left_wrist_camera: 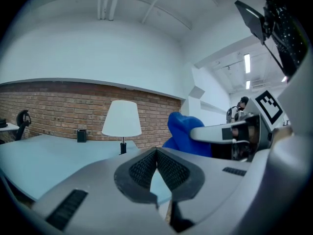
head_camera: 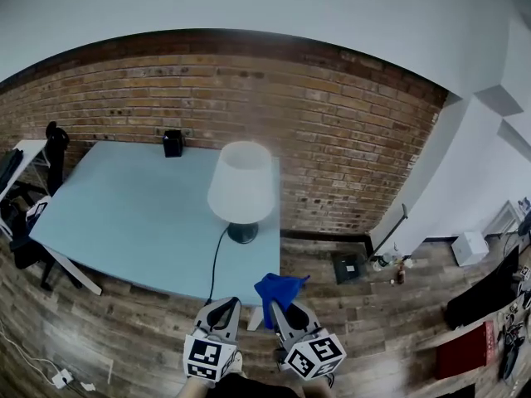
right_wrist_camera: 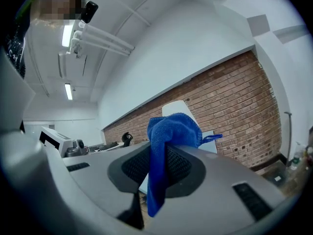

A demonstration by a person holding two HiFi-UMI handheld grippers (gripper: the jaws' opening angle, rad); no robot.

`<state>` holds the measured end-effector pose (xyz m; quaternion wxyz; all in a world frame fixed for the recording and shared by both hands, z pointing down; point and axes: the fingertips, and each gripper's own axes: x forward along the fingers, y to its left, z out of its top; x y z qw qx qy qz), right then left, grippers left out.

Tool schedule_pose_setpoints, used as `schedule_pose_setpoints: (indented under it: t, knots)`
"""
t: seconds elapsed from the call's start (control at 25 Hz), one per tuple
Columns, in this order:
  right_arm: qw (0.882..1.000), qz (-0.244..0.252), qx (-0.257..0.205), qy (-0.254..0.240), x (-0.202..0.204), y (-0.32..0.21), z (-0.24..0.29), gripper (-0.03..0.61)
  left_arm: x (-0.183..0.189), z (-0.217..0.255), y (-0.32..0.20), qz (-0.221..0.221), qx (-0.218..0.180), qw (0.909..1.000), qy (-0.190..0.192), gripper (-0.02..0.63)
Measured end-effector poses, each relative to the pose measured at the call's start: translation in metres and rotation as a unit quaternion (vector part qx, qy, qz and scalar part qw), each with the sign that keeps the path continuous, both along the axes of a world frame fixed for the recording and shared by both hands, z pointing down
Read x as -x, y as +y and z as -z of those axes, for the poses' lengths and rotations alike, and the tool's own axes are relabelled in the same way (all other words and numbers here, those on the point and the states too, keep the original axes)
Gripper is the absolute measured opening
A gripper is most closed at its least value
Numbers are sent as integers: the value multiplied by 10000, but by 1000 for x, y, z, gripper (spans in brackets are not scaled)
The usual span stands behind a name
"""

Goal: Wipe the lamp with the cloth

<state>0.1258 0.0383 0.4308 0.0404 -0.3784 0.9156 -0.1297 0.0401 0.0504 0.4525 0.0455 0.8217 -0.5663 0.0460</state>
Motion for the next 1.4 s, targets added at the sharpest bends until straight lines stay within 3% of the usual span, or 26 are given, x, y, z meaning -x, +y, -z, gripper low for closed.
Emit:
schedule_pose_setpoints:
  t: [0.28,0.44,0.72,1.04,1.28,1.4]
  knots:
    - [9994,197,-270,15,37,-76,9,61,28,2,-76,4,-96,9999,72,9]
    - [9973,334,-654,48,51,-108,23,61,40,1,-111,-37,-108,9999,34,8]
    - [9888,620,-1321,-305,52,-157,107,61,46,16,-148,-139,-181,9997,-18,9]
    - [9717,938,-2110,-504,55,-214,187,61,60,22,-180,393,-236,9989,49,9]
    - [9762,666,-2041,306,78,-242,145,61,73,25,-188,634,-235,9977,26,9]
    - [9799,530,-1867,455,77,-244,117,61,77,19,-187,708,-187,9973,70,9]
